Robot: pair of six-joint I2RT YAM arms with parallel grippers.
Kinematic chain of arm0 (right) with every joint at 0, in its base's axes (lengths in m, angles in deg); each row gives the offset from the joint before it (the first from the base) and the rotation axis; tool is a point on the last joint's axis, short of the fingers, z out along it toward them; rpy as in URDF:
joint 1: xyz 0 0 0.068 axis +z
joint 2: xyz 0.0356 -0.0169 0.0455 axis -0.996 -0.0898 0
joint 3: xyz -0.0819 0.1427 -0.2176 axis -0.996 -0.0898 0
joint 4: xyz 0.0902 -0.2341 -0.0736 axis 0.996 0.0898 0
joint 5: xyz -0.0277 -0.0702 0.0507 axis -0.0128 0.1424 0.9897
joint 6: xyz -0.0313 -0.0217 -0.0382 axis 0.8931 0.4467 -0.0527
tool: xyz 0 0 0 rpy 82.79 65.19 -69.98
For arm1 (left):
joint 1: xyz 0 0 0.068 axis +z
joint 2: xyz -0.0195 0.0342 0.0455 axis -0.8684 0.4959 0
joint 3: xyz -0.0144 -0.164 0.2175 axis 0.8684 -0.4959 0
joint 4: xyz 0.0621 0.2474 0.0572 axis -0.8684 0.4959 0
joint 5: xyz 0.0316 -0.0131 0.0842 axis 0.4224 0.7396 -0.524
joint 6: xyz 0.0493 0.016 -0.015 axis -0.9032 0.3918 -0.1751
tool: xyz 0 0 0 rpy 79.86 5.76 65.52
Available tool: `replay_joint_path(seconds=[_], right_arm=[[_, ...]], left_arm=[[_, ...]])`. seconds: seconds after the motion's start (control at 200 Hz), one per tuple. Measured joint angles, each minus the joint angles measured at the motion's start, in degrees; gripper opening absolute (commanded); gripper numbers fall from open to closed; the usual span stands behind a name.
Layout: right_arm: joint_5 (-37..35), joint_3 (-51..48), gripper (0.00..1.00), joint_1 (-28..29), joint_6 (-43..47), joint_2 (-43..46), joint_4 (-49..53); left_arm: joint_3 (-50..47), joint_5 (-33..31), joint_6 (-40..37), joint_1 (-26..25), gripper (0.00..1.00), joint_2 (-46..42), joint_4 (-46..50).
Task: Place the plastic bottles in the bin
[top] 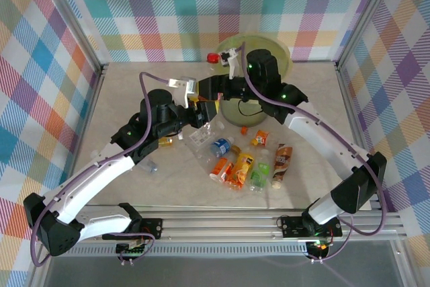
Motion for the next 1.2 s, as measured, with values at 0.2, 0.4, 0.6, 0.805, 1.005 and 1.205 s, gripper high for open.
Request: replay_joint_path(seconds=[0.2, 0.4, 0.6, 0.805, 1.005, 1.205], right_arm=[[-2.78, 1.05, 0.41, 0.33, 1.92, 0.00, 1.38], [-9.88, 7.32, 0.39, -0.48, 6.16, 0.02, 7.65], [-15.41, 21.46, 0.36, -4.50, 10.16, -1.66, 10.88], [-19.98, 37.11, 0.33, -9.99, 13.29, -9.09, 12.94], [-22.49, 48.68, 0.32, -14.80, 15.02, -21.49, 17.33], [-22.93, 50.12, 0.32, -17.42, 15.45, -31.39, 23.30]], left_arm=[[-0.68, -0.96, -0.04, -0.22, 0.96, -1.01, -0.20], [-4.35, -5.05, -0.17, -0.24, 1.00, -9.11, 0.52], [-7.63, -13.66, -0.17, -0.22, 1.00, -18.16, 3.67], [-10.67, -25.29, 0.04, -0.22, 1.00, -24.94, 11.45], [-12.57, -35.52, 1.99, -0.22, 1.00, -29.31, 18.51], [-14.14, -42.10, 5.07, -0.22, 1.00, -31.93, 24.44]])
